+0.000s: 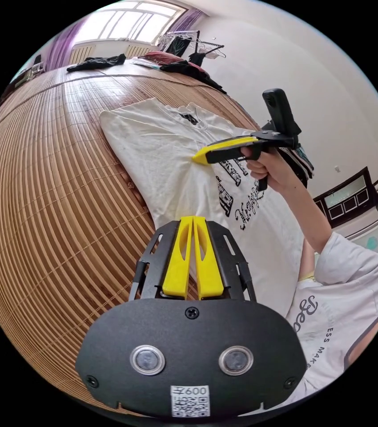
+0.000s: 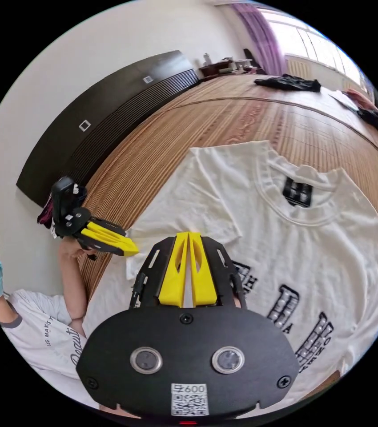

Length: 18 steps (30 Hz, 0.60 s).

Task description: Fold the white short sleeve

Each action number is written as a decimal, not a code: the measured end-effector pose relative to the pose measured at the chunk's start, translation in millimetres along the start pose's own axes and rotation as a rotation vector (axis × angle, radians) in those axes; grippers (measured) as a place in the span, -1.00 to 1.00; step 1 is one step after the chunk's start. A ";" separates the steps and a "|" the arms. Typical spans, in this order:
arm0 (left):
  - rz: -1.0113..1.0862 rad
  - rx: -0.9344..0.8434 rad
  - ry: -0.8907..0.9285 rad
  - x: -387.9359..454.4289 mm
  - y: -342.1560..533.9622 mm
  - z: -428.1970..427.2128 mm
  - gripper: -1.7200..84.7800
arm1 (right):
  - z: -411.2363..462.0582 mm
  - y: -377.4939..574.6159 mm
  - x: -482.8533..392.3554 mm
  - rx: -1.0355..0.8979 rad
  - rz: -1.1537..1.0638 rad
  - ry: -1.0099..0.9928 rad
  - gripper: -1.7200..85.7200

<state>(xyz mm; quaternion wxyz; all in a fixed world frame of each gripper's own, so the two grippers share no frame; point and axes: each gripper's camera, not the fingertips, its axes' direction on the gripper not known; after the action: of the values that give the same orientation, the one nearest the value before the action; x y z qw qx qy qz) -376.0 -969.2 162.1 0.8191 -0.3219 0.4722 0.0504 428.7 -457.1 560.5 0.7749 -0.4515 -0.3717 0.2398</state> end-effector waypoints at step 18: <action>-0.005 0.022 0.033 -58.2 38.9 -10.9 -0.95 | -32.4 -99.3 124.0 0.020 0.223 -0.432 -0.98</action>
<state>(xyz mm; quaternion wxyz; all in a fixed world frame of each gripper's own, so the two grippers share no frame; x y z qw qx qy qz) -431.0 -932.0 186.6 0.8148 -0.3148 0.4853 0.0380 533.4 -433.7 682.0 0.6507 -0.4203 -0.4742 0.4185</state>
